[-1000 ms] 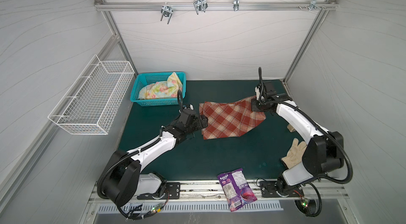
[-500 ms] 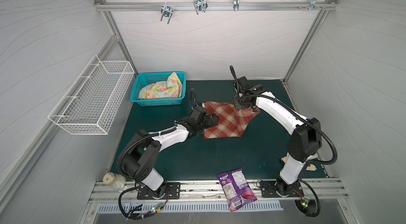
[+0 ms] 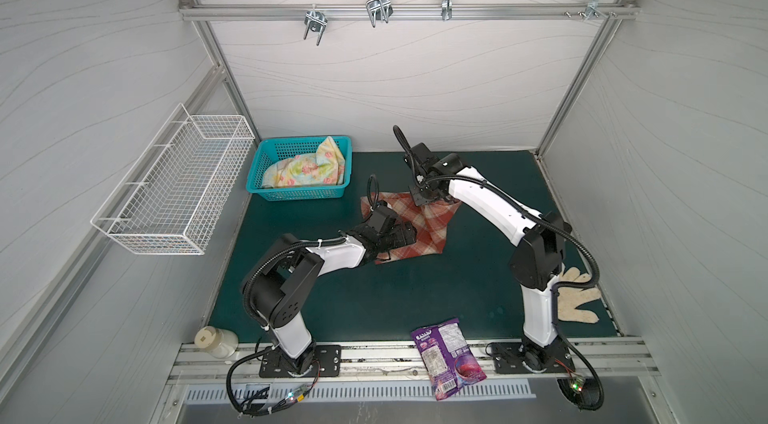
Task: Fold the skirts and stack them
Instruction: 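Fold the held corner over toward the left gripper with the right gripper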
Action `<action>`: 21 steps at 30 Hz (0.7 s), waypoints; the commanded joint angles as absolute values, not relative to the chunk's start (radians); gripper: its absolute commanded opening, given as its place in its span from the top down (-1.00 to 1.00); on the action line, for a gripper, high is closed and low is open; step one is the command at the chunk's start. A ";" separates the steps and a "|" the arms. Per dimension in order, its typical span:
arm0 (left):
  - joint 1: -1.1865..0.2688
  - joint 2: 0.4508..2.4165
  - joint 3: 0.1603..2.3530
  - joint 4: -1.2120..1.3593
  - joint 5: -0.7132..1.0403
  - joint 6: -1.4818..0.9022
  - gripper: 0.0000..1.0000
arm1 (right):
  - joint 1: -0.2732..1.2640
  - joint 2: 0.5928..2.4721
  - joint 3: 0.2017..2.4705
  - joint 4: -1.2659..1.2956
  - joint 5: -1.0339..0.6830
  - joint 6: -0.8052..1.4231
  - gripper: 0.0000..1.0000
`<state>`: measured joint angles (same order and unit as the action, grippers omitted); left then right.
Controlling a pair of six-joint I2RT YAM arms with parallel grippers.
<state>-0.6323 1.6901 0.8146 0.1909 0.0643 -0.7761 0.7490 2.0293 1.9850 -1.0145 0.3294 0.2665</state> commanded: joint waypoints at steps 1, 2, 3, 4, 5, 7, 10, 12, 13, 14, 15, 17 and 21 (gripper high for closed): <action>-0.638 1.721 0.788 0.248 0.053 -0.790 -0.96 | 0.771 2.073 2.026 -1.076 0.297 0.307 1.00; -0.638 1.727 0.780 0.255 0.055 -0.791 -0.96 | 0.776 2.083 2.033 -1.077 0.294 0.314 1.00; -0.638 1.735 0.775 0.261 0.056 -0.791 -0.96 | 0.779 2.091 2.037 -1.078 0.290 0.321 1.00; -0.638 1.741 0.769 0.267 0.056 -0.791 -0.95 | 0.781 2.095 2.037 -1.075 0.279 0.328 1.00; -0.638 1.748 0.763 0.275 0.057 -0.793 -0.95 | 0.780 2.101 2.038 -1.069 0.259 0.337 1.00; -0.638 1.763 0.754 0.290 0.058 -0.795 -0.95 | 0.780 2.112 2.038 -1.058 0.227 0.354 1.00; -0.638 1.780 0.739 0.313 0.061 -0.799 -0.94 | 0.781 2.132 2.049 -1.047 0.183 0.385 1.00; -0.639 1.785 0.728 0.330 0.063 -0.799 -0.93 | 0.781 2.150 2.061 -1.040 0.145 0.403 1.00; -0.640 1.786 0.722 0.334 0.061 -0.798 -0.93 | 0.781 2.161 2.068 -1.040 0.129 0.414 1.00; -0.640 1.786 0.716 0.339 0.060 -0.797 -0.93 | 0.780 2.168 2.073 -1.037 0.111 0.425 1.00; -0.640 1.785 0.708 0.347 0.061 -0.797 -0.93 | 0.780 2.176 2.076 -1.028 0.084 0.437 1.00; -0.640 1.778 0.692 0.364 0.061 -0.797 -0.92 | 0.779 2.191 2.075 -1.003 0.032 0.461 1.00; -0.640 1.761 0.660 0.395 0.067 -0.788 -0.91 | 0.773 2.229 2.076 -0.971 -0.044 0.498 1.00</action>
